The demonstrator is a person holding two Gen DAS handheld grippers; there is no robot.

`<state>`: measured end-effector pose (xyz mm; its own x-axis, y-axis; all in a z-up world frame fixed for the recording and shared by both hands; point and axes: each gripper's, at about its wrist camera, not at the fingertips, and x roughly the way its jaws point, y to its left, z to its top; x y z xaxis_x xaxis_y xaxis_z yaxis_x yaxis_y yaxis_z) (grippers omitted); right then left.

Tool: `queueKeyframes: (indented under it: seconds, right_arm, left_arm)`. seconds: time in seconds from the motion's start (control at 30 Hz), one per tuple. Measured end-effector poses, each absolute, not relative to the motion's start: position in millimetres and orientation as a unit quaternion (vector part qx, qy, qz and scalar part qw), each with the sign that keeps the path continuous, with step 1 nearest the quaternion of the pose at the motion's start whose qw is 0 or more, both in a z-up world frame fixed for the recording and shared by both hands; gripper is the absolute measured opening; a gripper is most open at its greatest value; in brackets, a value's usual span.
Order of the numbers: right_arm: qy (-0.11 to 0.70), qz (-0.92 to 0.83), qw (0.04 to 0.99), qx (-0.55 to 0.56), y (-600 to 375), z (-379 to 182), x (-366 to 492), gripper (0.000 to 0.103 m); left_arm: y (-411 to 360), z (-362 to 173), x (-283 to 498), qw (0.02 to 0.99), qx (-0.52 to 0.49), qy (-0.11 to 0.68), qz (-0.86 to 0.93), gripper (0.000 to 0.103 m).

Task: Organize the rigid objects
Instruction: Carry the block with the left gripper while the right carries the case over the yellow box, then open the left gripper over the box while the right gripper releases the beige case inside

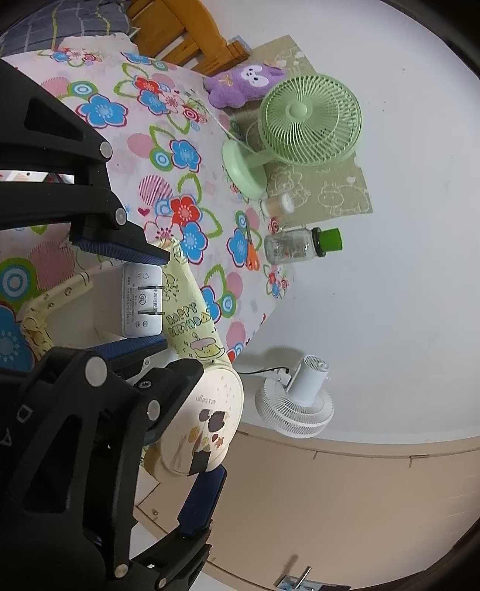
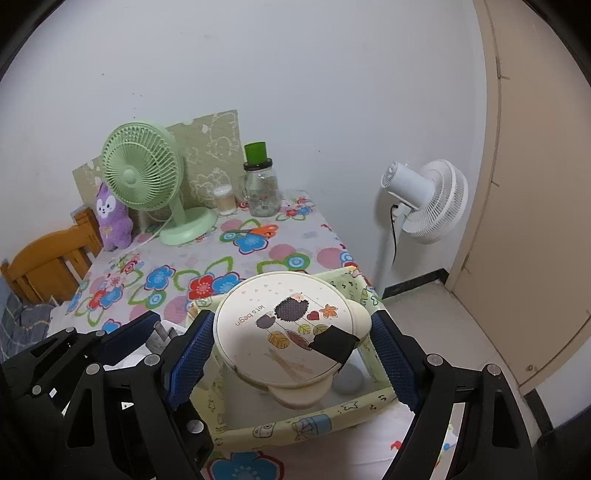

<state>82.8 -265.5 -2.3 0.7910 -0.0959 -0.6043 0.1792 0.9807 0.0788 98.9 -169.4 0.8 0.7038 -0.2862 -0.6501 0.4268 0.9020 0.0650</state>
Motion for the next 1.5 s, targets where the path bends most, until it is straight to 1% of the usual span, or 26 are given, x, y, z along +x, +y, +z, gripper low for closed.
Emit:
queueKeyframes:
  seconds: [0.53,0.87,1.03,1.07,1.13,1.17,1.2,1.5]
  right_arm:
    - [0.354,-0.083,0.927,0.093,-293,-39,111,0.085]
    - [0.37,-0.087,0.919,0.106,-306,-56,135,0.085]
    - [0.385,-0.08,0.913,0.105,-304,-66,148,0.086]
    - [0.388,-0.078,0.912,0.108,-304,-68,149,0.086]
    - [0.394,-0.075,0.909,0.113,-305,-72,152,0.086]
    - [0.397,-0.076,0.907,0.113,-305,-73,154,0.086]
    - [0.4,-0.077,0.906,0.113,-305,-75,155,0.086]
    - [0.412,-0.073,0.9,0.118,-304,-78,156,0.087]
  left_arm:
    - [-196,-34,129,0.898,0.12,0.37,-0.206,0.04]
    - [-203,-44,149,0.899,0.133,0.374,-0.187,0.041]
    - [-204,-55,161,0.887,0.128,0.404,-0.185,0.042]
    - [-205,-56,162,0.885,0.127,0.406,-0.187,0.044]
    - [-205,-57,162,0.881,0.128,0.413,-0.191,0.056]
    - [-205,-58,162,0.879,0.128,0.416,-0.193,0.068]
    - [-205,-58,162,0.877,0.127,0.419,-0.196,0.073]
    - [-205,-57,159,0.876,0.127,0.419,-0.201,0.078]
